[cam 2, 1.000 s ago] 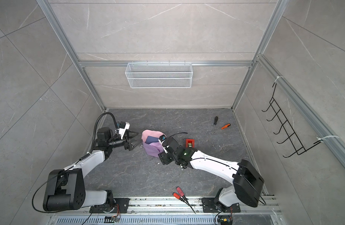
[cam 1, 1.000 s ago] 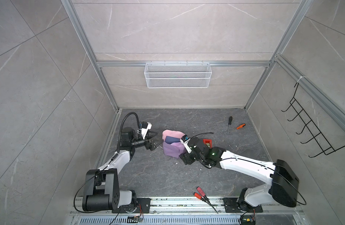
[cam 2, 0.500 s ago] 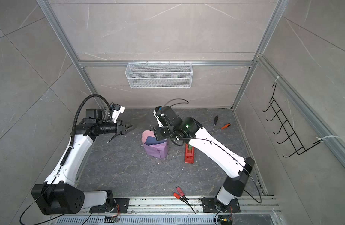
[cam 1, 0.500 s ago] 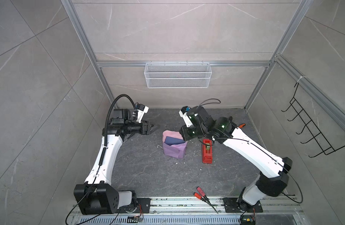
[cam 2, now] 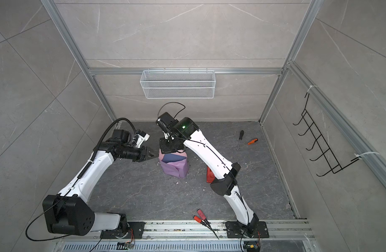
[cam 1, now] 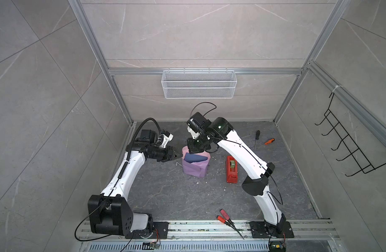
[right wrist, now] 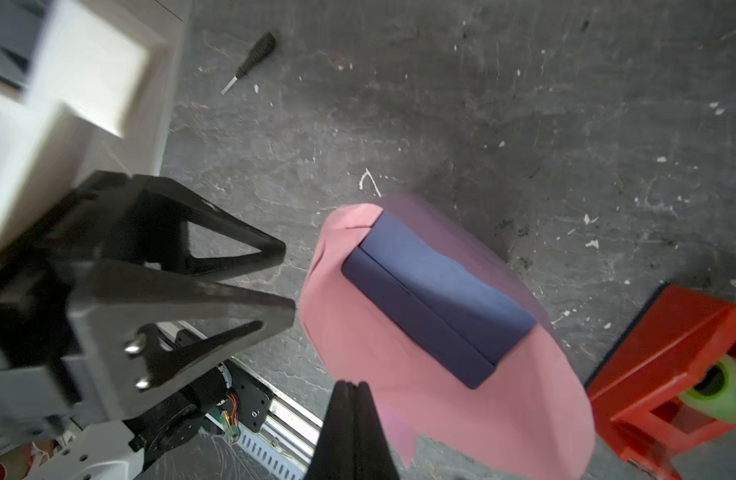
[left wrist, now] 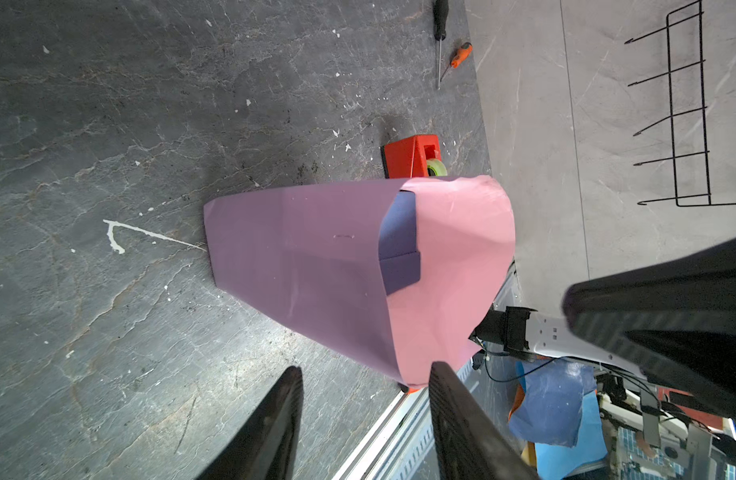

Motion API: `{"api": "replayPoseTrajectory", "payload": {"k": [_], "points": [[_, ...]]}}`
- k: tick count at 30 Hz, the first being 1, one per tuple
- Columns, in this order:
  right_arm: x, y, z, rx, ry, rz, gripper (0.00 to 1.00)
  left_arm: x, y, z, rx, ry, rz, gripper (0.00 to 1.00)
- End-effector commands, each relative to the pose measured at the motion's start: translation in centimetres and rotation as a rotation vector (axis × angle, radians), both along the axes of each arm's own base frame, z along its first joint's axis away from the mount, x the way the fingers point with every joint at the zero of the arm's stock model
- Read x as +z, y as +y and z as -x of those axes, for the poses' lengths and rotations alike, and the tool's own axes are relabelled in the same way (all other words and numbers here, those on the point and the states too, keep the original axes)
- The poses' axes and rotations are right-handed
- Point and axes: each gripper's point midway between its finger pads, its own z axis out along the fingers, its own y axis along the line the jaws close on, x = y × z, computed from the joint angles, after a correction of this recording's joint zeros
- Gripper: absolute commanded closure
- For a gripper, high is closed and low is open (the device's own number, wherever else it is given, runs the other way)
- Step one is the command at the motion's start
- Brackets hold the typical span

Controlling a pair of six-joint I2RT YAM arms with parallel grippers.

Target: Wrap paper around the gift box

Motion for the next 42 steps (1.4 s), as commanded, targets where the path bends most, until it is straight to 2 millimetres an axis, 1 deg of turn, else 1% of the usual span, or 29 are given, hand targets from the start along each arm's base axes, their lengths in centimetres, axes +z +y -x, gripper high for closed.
{"api": "replayPoseTrajectory", "payload": {"k": [1, 5, 9, 11, 14, 18, 20, 24, 28, 33, 38, 42], "points": [[-0.9, -0.1, 0.6, -0.013, 0.058, 0.013, 1.00, 0.6, -0.6, -0.9, 0.006, -0.026, 0.012, 0.52], [-2.3, 0.2, 0.2, -0.023, 0.091, 0.023, 1.00, 0.4, -1.2, -0.7, -0.011, -0.014, 0.018, 0.55], [-3.4, 0.2, -0.3, -0.020, 0.102, 0.038, 1.00, -0.1, -1.3, -1.2, -0.004, -0.011, 0.004, 0.63], [-3.8, 0.3, -0.8, -0.032, 0.117, 0.030, 1.00, 0.0, -1.5, -1.6, 0.007, 0.004, 0.017, 0.69], [-4.4, 0.7, -0.9, -0.025, 0.134, 0.024, 1.00, 0.2, -1.5, -1.8, -0.001, -0.002, 0.015, 0.83], [-5.7, 0.7, -1.1, -0.023, 0.151, 0.052, 1.00, 0.4, -1.8, -1.9, 0.005, 0.006, 0.038, 0.95], [-6.2, 0.5, -0.7, -0.016, 0.171, 0.067, 1.00, 0.8, -1.9, -1.7, -0.001, 0.007, 0.053, 1.00], [-7.9, 0.1, -0.6, -0.008, 0.191, 0.124, 1.00, 1.4, -2.3, -1.6, -0.010, -0.002, 0.092, 1.00], [-8.8, -0.4, -0.5, -0.012, 0.206, 0.163, 1.00, 2.3, -2.5, -1.4, -0.021, -0.017, 0.115, 1.00], [-10.8, -0.8, -0.3, -0.012, 0.230, 0.221, 1.00, 2.7, -2.4, -1.5, -0.011, -0.018, 0.144, 1.00], [-12.5, -0.3, -0.1, -0.001, 0.236, 0.252, 1.00, 3.3, -2.4, -1.4, -0.006, -0.031, 0.170, 1.00], [-13.8, -0.4, -0.1, -0.007, 0.244, 0.281, 1.00, 4.4, -2.3, -1.3, -0.003, -0.039, 0.201, 1.00]]}}
